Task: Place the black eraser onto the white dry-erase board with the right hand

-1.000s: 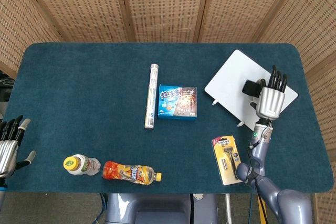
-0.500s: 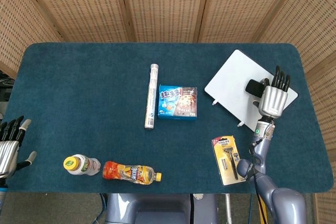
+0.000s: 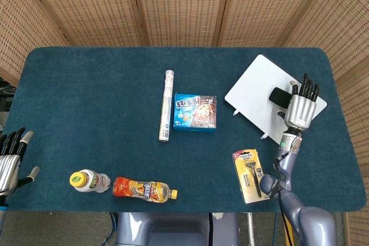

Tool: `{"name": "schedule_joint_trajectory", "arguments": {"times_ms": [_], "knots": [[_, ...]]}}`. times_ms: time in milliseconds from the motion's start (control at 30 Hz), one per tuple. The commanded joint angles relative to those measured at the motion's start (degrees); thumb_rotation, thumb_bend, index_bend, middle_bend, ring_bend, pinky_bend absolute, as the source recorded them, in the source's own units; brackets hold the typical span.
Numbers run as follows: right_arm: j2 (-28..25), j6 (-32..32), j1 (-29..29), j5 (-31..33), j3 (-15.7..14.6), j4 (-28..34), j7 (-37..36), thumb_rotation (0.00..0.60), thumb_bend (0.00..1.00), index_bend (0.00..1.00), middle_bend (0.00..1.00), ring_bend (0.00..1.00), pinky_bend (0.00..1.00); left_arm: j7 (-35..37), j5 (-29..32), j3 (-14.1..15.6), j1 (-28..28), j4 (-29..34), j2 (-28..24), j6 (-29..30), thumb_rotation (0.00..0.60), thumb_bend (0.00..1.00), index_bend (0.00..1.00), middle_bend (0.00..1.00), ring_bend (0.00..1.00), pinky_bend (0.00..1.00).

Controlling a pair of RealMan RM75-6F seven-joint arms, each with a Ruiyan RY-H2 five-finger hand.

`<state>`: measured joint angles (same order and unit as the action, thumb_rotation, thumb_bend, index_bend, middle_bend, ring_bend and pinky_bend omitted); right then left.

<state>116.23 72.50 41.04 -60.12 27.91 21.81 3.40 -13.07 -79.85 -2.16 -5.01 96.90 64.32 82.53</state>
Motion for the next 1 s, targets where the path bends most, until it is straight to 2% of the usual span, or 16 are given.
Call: {"name": "schedule_joint_trajectory", "arguments": {"times_ms": [33, 200, 300, 600, 700, 867, 1000], "knots": [[-0.18, 0.09, -0.33, 0.06, 0.19, 0.6, -0.27, 0.6, 0.21, 0.14, 0.0, 0.0, 0.0, -0.06, 0.0, 0.01, 0.02, 0.02, 0.02, 0.04, 0.6, 0.3, 0.0, 0.0, 0.0, 0.0], [-0.52, 0.51, -1.2, -0.1, 0.13, 1.64, -0.72, 0.6, 0.16, 0.04, 0.0, 0.0, 0.0, -0.12, -0.01, 0.04, 0.09, 0.1, 0.02, 0.13, 0.6, 0.3, 0.0, 0.0, 0.0, 0.0], [-1.0, 1.96, -2.21, -0.58, -0.01, 3.09, -2.22, 0.6, 0.15, 0.01, 0.0, 0.0, 0.0, -0.06, 0.09, -0.03, 0.05, 0.15, 0.0, 0.05, 0.6, 0.3, 0.0, 0.0, 0.0, 0.0], [-3.28, 6.89, -6.33, -2.47, -1.11, 8.92, -6.19, 0.6, 0.11, 0.0, 0.0, 0.0, 0.0, -0.01, -0.11, 0.02, 0.13, 0.26, 0.04, 0.25, 0.6, 0.3, 0.0, 0.0, 0.0, 0.0], [-5.13, 10.23, -8.95, -4.06, -2.12, 13.51, -8.5, 0.6, 0.1, 0.0, 0.0, 0.0, 0.0, -0.03, -0.18, 0.02, 0.13, 0.28, 0.04, 0.29, 0.6, 0.3, 0.0, 0.0, 0.0, 0.0], [-10.7, 15.63, -14.98, -8.75, -6.09, 25.34, -13.33, 0.6, 0.1, 0.0, 0.0, 0.0, 0.0, -0.03, -0.23, 0.0, 0.22, 0.32, -0.01, 0.49, 0.6, 0.3, 0.0, 0.0, 0.0, 0.0], [-19.31, 17.25, -21.18, -14.21, -12.6, 37.45, -16.29, 0.6, 0.07, 0.0, 0.0, 0.0, 0.0, 0.13, -0.22, -0.06, 0.25, 0.29, -0.05, 0.58, 0.6, 0.29, 0.0, 0.0, 0.0, 0.0]]}}
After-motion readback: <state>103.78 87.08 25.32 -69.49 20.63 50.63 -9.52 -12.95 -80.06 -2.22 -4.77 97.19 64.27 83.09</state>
